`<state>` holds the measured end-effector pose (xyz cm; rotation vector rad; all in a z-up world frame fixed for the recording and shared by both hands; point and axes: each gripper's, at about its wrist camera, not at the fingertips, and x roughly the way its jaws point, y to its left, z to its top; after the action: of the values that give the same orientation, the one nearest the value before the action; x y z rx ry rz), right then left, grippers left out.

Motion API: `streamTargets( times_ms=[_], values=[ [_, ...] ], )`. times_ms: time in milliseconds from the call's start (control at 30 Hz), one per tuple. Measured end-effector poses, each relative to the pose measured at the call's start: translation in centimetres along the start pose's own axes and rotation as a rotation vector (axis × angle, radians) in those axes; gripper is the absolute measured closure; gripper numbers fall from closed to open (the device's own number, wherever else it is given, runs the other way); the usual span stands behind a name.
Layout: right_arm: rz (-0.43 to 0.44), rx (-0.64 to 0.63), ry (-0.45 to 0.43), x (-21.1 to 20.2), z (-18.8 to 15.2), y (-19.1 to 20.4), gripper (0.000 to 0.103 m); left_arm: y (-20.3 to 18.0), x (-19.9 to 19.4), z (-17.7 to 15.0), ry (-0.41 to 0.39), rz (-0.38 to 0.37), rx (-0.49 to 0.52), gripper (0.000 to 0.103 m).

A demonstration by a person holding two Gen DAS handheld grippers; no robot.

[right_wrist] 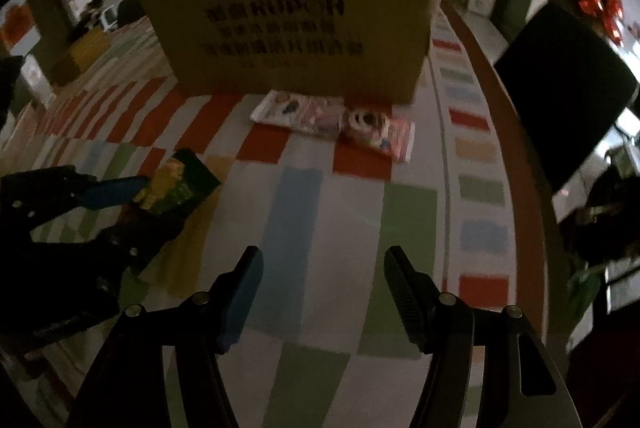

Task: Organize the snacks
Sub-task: 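Grasp the dark green cracker bag with the left tool while the right tool grasps the pink candy packet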

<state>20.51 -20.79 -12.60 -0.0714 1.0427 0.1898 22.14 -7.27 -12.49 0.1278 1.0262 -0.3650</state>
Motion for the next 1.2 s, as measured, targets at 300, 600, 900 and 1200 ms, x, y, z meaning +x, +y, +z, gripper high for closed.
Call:
streamTargets(
  times_ms=[300, 600, 900, 1200],
  values=[
    [0.012, -0.206, -0.045, 0.3, 3.6, 0.1, 0.039, 0.6, 0.0, 1.7, -0.03, 0.028, -0.136, 0.062],
    [0.055, -0.365, -0.027, 2.9, 6.8, 0.5, 0.039, 1.4, 1.0, 2.6, -0.03, 0.068, -0.246, 0.062],
    [0.086, -0.489, 0.002, 5.1, 8.2, 1.1, 0.039, 1.4, 1.9, 2.9, -0.017, 0.077, -0.283, 0.062],
    [0.098, -0.527, 0.011, 6.6, 8.6, 0.9, 0.039, 1.5, 2.2, 3.0, -0.014, 0.072, -0.288, 0.062]
  ],
)
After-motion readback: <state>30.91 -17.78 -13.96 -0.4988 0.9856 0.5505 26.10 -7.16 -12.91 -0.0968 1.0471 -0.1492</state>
